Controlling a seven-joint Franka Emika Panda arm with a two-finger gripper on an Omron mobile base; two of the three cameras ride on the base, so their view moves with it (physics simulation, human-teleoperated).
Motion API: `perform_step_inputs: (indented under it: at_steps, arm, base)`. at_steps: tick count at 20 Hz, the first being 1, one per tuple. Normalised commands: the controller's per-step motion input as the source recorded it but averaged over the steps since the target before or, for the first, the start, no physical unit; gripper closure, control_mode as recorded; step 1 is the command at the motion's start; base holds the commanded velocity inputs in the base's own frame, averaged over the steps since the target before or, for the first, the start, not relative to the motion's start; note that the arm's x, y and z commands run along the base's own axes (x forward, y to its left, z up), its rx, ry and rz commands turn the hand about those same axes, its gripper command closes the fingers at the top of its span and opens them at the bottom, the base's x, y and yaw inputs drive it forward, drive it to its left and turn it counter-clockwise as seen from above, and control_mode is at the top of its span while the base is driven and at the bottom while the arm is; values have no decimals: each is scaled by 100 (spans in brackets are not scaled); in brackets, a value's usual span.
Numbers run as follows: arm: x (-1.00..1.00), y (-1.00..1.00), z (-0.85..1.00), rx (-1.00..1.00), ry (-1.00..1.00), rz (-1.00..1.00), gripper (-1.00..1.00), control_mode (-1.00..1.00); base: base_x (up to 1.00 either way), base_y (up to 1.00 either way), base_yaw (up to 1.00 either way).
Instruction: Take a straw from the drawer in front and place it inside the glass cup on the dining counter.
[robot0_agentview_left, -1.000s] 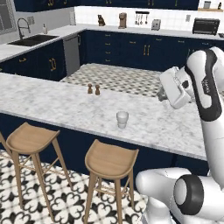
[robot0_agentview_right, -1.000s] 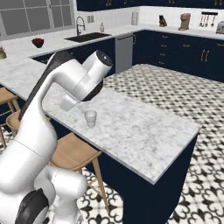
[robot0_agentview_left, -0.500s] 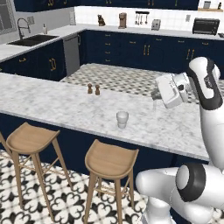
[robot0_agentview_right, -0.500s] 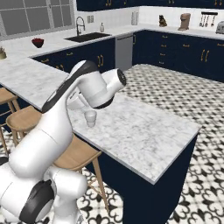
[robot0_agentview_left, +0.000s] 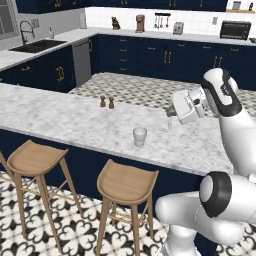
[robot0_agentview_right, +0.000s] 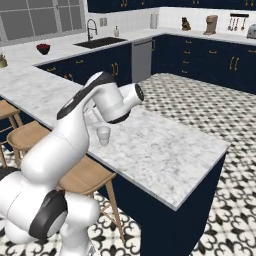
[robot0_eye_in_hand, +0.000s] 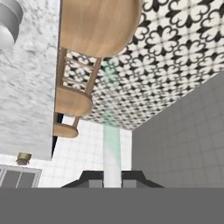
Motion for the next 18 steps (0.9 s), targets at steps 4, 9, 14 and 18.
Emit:
perform_step_inputs:
  at_steps: [4, 9, 14, 18]
  arm:
    - [35, 9, -21, 0, 4, 0, 100, -100]
    - [46, 11, -20, 0, 0, 0, 100, -100]
    - [54, 8, -27, 3, 0, 0, 100, -100]
    - [48, 10, -36, 1, 0, 0, 100, -100]
  base:
    - [0, 0, 0]
    - [0, 0, 0]
    - [0, 0, 0]
    - [0, 0, 0]
